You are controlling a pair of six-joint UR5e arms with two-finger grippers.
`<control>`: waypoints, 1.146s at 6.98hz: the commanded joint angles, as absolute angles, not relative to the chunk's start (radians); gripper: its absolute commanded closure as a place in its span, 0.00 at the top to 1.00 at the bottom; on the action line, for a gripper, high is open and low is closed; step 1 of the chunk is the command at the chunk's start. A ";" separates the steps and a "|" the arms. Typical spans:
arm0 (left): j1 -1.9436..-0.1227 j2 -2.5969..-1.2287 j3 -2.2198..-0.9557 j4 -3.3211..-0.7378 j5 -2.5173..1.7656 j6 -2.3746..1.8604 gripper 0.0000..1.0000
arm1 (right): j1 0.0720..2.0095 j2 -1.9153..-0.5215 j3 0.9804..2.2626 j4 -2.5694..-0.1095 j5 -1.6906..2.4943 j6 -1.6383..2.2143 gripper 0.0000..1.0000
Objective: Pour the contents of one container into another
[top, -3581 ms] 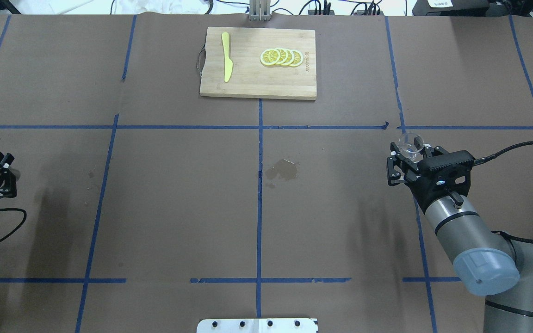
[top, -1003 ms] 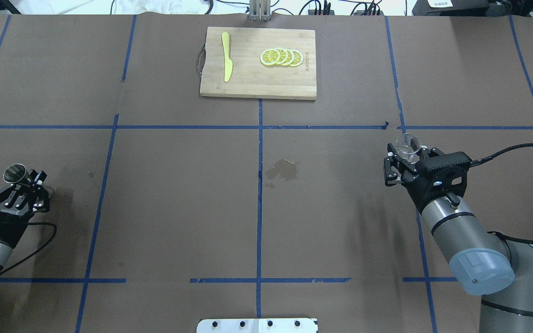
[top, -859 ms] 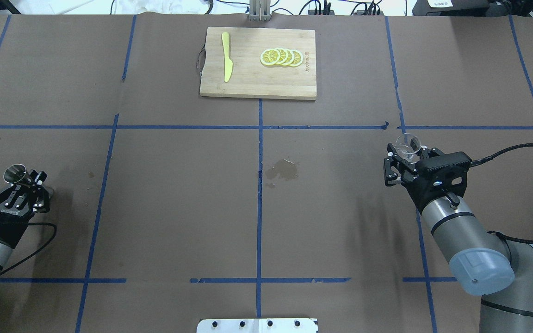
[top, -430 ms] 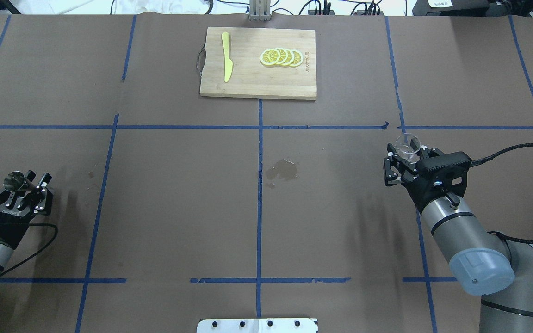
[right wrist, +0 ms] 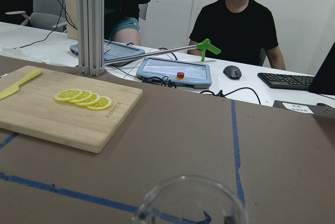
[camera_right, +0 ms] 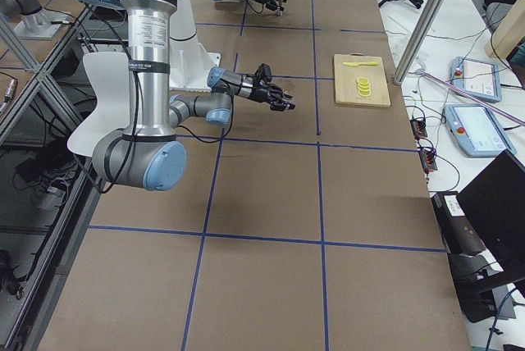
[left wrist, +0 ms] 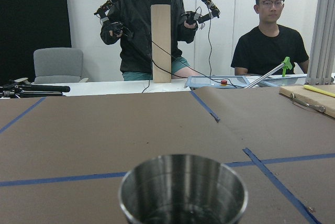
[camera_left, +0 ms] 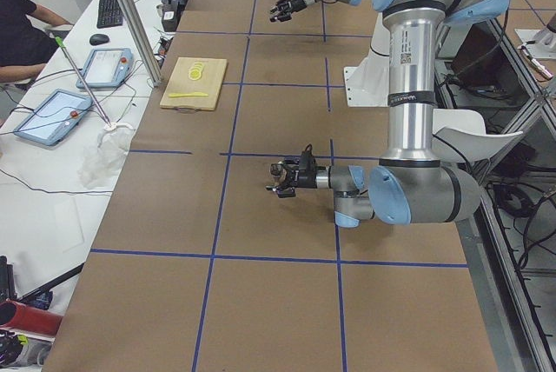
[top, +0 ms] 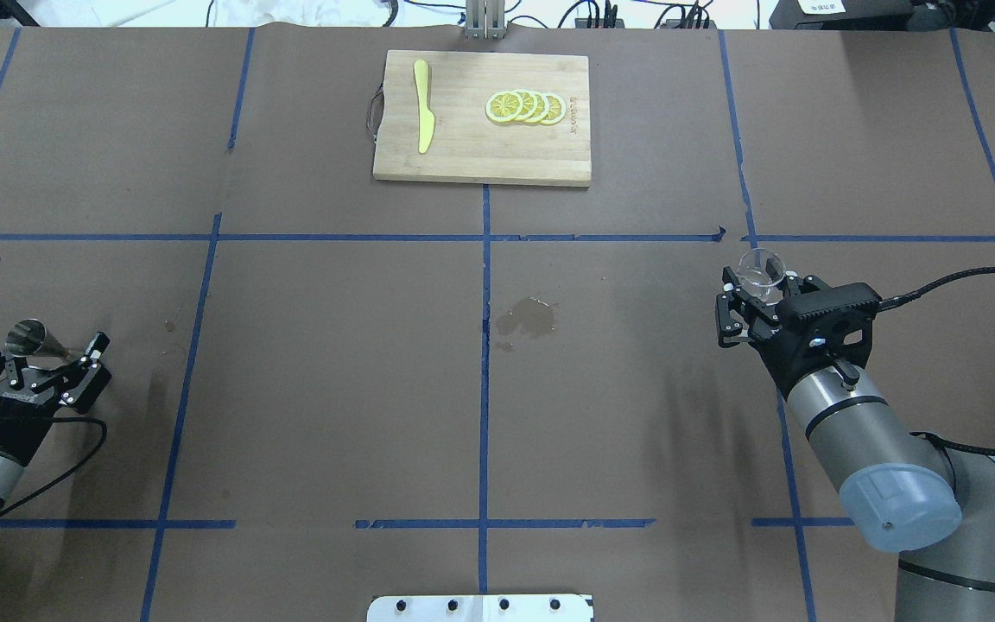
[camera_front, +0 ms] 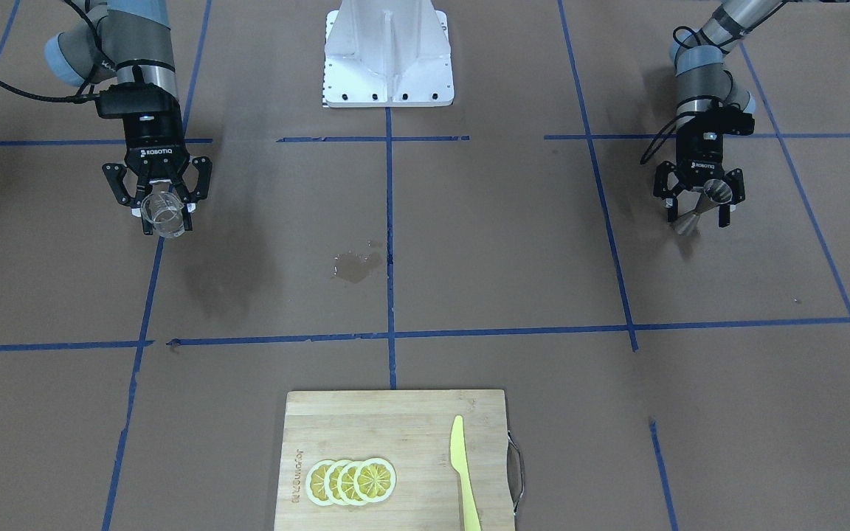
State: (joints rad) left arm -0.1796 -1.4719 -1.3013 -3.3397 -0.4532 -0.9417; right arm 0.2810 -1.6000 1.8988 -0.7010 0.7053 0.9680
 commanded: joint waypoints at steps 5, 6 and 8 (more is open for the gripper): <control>-0.143 -1.439 -1.333 -3.362 -0.436 -0.942 1.00 | 0.282 -1.600 1.904 -0.701 0.703 0.968 0.00; -0.117 -1.418 -1.339 -3.388 -0.424 -0.940 1.00 | 0.282 -1.600 1.904 -0.701 0.704 0.968 0.00; -0.077 -1.384 -1.341 -3.411 -0.408 -0.942 1.00 | 0.282 -1.600 1.904 -0.701 0.704 0.968 0.00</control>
